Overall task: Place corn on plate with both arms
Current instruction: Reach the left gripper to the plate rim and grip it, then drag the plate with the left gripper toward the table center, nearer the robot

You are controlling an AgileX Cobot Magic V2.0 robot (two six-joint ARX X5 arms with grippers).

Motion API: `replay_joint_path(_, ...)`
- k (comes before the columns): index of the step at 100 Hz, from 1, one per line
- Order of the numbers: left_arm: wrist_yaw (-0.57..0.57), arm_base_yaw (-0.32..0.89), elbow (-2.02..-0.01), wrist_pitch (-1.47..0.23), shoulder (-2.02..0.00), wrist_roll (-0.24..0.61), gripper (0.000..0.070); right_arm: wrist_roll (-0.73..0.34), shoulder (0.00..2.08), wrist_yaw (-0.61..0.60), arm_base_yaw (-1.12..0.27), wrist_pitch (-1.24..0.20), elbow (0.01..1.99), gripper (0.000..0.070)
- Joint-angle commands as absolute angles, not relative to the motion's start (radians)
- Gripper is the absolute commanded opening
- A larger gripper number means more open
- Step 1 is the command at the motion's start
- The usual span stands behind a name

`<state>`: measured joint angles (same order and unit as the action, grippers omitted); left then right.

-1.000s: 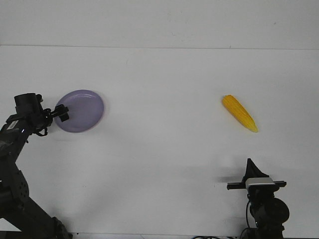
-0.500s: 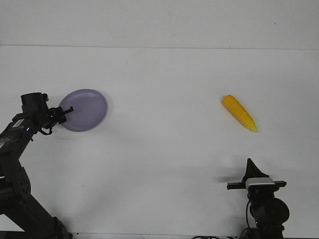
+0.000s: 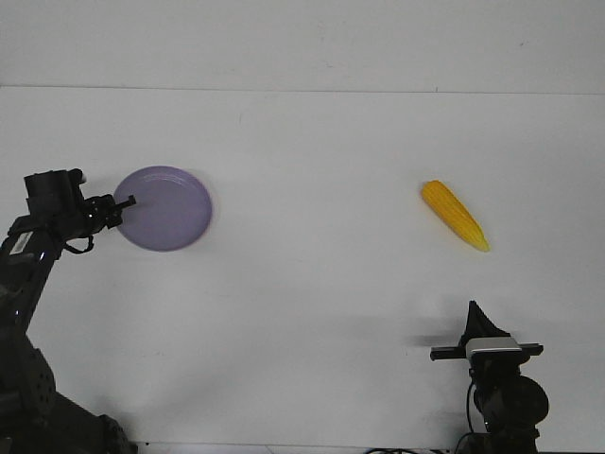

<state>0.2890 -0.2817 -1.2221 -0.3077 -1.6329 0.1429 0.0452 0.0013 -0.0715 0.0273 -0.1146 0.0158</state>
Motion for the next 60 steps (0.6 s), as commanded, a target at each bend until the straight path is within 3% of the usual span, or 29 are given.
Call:
replay_joint_path(1,0.342,-0.277,-1.239,-0.322,-1.581,0.152,0.0007,0.049,0.001,-0.072,0.028,-0.104,0.013,0.0000)
replay_joint_path(26,0.350,-0.173,-1.234,-0.457,-1.384,0.160,0.0006,0.049,0.001,-0.072,0.028,-0.104,0.013,0.0000)
replay_joint_path(60,0.349,0.173,-0.995,-0.414,-1.313,0.212,0.0007,0.049,0.001,-0.072,0.028,-0.104,0.013,0.0000)
